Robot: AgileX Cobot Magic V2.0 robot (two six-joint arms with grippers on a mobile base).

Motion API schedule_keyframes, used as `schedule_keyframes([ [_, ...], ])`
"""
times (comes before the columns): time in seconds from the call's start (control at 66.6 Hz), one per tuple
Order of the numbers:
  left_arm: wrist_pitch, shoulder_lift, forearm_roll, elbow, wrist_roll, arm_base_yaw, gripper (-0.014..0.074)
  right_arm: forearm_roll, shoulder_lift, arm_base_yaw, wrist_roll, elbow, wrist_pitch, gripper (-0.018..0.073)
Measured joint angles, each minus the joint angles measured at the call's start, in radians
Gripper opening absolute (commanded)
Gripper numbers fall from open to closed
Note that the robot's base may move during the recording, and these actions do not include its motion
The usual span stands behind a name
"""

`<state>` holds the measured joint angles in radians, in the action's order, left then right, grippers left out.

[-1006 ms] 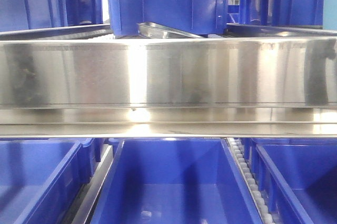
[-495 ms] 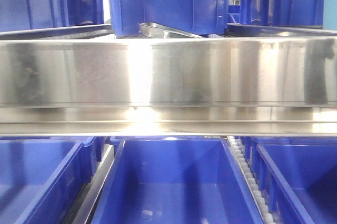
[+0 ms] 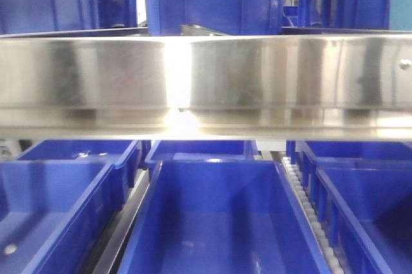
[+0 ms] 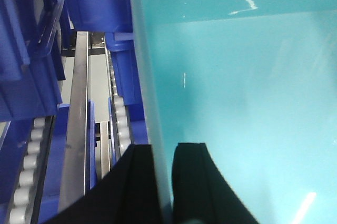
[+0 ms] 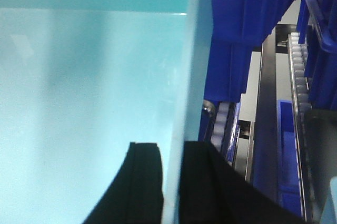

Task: Move two blue bins to right shelf middle
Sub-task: 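Pull the held teal bin back away from the shelf, then drive the base away from the shelf carrying the teal bin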

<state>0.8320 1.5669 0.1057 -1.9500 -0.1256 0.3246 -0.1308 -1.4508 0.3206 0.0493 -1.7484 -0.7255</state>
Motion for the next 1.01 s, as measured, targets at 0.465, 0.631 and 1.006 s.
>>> schedule_keyframes([
  [0.465,0.000,-0.005,0.002,0.000,0.000,0.000,-0.0111,-0.002,0.000,0.000,0.000,0.000,0.005,-0.0153],
  [0.631,0.000,-0.005,0.002,0.000,0.000,0.000,-0.0111,-0.002,0.000,0.000,0.000,0.000,0.005,-0.0153],
  [1.006,-0.002,-0.005,0.002,0.000,0.000,0.000,-0.0111,-0.002,-0.002,0.000,0.000,0.000,0.005,-0.0153],
])
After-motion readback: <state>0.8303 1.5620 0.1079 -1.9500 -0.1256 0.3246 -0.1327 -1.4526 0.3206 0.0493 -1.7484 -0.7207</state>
